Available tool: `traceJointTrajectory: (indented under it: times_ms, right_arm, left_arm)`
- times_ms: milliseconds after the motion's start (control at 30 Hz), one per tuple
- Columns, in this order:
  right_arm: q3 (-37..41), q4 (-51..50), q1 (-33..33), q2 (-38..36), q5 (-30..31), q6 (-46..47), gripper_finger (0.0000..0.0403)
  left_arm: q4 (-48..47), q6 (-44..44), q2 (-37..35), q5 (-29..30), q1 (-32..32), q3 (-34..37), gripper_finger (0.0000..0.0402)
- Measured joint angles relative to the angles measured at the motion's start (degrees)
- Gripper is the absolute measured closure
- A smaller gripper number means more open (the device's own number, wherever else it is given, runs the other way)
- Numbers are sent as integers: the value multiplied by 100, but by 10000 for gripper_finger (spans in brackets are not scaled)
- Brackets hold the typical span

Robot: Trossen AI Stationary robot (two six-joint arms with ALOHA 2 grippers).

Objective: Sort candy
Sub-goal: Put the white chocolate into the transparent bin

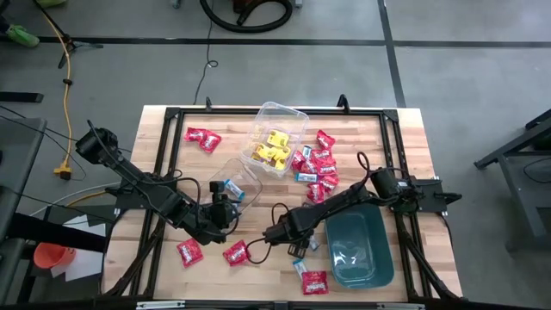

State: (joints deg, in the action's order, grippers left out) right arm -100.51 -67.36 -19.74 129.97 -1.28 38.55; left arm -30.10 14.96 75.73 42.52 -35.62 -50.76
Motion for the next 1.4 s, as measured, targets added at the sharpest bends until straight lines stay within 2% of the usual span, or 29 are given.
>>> traceJointTrajectory:
  times_ms: [233,367,533,700,833,933,1033,1133,1267,1400]
  right_arm:
    - [-2,14,-2,2,36,-464,324]
    - [-5,-12,0,-3,268,-758,385]
    - [-339,-356,18,39,876,-919,386]
    - [-1214,-770,15,22,1523,-1269,388]
    - [-2006,-570,11,15,2144,-1805,392]
    - [-2400,203,15,9,2573,-2595,393]
    - [-2496,1467,57,2,2776,-3621,393]
    - [-2341,2833,180,-4,2509,-4460,393]
    - [-2047,3960,508,-3,2201,-4926,393]
    - [-1784,4375,818,-4,2016,-4906,393]
  left_arm:
    - [-220,-4,-1,-28,-63,0,247]
    - [-481,23,-26,-40,-149,-72,247]
    - [-760,307,-196,-36,-362,-441,247]
    - [-767,354,-458,145,-674,-564,247]
    - [-817,427,-645,516,-945,-564,247]
    - [-900,450,-735,825,-1140,-564,247]
    - [-971,496,-782,1154,-1300,-564,247]
    - [-975,503,-790,1368,-1426,-564,247]
    - [-960,539,-790,1423,-1557,-564,247]
    - [-961,546,-790,1432,-1630,-564,247]
